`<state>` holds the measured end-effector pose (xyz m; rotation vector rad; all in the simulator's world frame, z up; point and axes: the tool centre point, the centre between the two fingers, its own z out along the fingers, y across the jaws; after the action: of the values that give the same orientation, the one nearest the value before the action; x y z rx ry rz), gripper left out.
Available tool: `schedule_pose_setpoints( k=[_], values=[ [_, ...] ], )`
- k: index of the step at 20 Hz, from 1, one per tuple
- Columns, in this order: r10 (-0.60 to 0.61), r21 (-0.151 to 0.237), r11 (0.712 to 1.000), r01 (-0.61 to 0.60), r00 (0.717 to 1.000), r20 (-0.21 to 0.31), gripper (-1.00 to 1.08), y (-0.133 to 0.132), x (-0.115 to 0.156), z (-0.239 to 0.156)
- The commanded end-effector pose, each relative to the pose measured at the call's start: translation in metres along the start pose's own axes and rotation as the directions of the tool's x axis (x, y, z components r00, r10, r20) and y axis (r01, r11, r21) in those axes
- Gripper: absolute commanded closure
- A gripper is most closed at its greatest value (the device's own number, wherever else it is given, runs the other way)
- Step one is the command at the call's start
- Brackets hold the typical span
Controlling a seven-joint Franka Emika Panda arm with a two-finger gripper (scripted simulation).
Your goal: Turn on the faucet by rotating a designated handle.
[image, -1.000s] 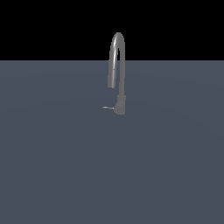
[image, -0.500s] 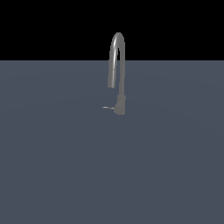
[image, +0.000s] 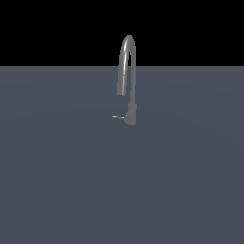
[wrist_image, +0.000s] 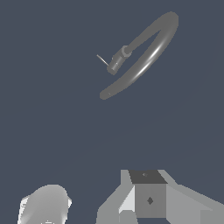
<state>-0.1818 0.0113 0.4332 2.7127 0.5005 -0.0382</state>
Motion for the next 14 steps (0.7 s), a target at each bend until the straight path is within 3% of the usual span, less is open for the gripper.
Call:
schedule_pose_setpoints(
  k=[1,7,14],
  values=[
    [-0.077,-0.07,0.995,0.078,0.997,0.009,1.08,-0.006,0.015,0.009],
    [-0.233,-0.216,0.947,0.238,0.971,0.046,1.08,-0.019,0.044,0.032],
    [-0.377,-0.348,0.853,0.389,0.92,0.104,1.08,-0.033,0.071,0.057]
  ],
)
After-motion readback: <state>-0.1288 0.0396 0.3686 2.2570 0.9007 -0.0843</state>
